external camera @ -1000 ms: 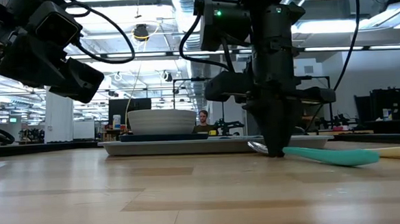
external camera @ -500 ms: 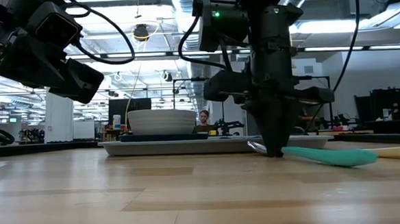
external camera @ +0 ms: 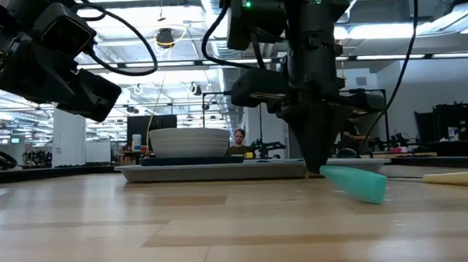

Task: Set up tray
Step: Put the blue spoon to the left of the orange fork on the blue table napkin

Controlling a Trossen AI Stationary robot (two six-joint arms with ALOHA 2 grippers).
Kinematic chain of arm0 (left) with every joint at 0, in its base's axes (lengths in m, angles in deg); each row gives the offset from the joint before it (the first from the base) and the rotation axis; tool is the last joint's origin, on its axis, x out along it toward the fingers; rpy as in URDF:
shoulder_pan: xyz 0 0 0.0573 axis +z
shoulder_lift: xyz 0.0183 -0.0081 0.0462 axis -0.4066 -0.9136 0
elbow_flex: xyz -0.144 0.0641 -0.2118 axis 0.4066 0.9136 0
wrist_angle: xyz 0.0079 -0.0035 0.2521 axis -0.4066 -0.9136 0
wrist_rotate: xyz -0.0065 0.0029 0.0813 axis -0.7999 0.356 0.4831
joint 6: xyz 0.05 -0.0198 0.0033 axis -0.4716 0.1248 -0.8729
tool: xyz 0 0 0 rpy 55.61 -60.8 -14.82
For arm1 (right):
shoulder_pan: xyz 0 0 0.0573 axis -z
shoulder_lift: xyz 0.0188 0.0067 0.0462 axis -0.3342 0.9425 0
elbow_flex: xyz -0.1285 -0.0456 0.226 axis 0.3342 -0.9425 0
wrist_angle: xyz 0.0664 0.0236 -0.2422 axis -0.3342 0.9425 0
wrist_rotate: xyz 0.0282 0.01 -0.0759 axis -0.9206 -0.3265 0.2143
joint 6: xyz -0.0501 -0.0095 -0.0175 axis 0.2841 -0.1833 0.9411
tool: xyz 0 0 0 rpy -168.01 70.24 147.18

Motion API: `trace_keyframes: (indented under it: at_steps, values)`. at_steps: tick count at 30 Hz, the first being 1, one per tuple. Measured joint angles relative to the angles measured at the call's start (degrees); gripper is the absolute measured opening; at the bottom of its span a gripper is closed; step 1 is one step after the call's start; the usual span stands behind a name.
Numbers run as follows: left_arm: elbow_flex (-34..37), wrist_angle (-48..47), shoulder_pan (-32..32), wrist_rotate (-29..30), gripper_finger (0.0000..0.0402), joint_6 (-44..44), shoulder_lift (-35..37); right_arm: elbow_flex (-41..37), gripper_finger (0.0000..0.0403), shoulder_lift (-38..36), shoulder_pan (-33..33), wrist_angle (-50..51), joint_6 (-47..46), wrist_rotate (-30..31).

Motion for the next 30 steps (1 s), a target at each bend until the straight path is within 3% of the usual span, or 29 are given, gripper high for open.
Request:
trace_keyframes:
  at_steps: [15, 23, 30]
  values:
    - [0.0, -0.2, 0.0, 0.0, 0.0103, 0.0, 0.0, 0.9, 0.0001, -0.1, 0.3, 3.3, 0.0, -1.4]
    - [0.0, 0.6, 0.0, -0.5, 0.0103, 0.0, 0.0, 10.0, 0.0, -0.2, 3.6, 14.2, 4.3, -0.1]
    - [0.0, 0.9, 0.0, -0.5, 0.0103, 0.0, 0.0, 17.0, 0.0, -0.3, 11.2, 19.1, 10.3, 3.2]
